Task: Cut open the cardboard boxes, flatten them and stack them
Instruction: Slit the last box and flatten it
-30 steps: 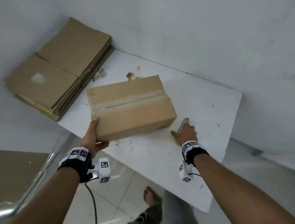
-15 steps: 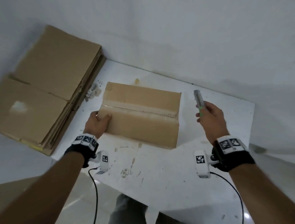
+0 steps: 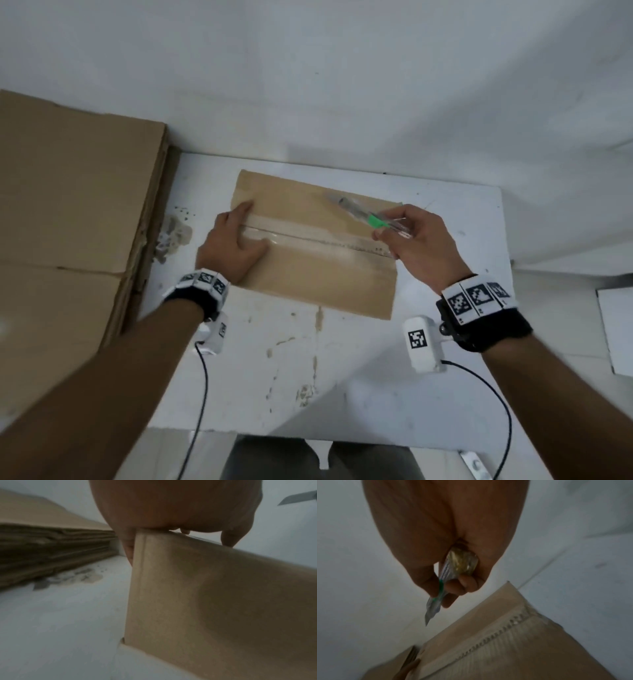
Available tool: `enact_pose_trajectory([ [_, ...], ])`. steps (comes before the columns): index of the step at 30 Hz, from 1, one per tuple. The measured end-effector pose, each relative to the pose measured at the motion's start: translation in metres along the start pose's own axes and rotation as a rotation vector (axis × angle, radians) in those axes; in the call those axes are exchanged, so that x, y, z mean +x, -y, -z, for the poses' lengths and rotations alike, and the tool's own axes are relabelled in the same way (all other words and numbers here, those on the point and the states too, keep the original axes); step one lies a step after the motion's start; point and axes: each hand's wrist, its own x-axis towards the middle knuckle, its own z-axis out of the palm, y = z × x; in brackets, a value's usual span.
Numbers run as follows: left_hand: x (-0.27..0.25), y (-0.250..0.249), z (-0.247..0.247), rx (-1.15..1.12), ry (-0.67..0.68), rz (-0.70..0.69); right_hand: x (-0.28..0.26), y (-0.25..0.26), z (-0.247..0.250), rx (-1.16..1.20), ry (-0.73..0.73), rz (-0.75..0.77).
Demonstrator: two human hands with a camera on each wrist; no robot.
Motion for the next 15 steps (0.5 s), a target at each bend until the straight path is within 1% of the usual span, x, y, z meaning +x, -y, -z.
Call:
enact_pose_trajectory([
  [4, -0.027, 0.017, -0.015, -0.12, -0.066, 0.026, 0.001, 0.028, -0.036, -0.34, 0.255, 0.209],
  [7, -0.027, 0.023, -0.018, -0.19, -0.06, 0.024, 0.007, 0.052, -0.068, -0.531, 0.392, 0.312],
  [10, -0.021, 0.022, -0.018, -0.257, -0.051, 0.049, 0.018, 0.068, -0.093, -0.607, 0.43, 0.426],
  [11, -0.021, 0.023, -0.018, -0.276, -0.053, 0.052, 0.021, 0.072, -0.098, -0.624, 0.443, 0.44],
  [15, -0.019, 0.027, -0.019, -0.348, -0.042, 0.052, 0.029, 0.08, -0.113, -0.733, 0.489, 0.407],
])
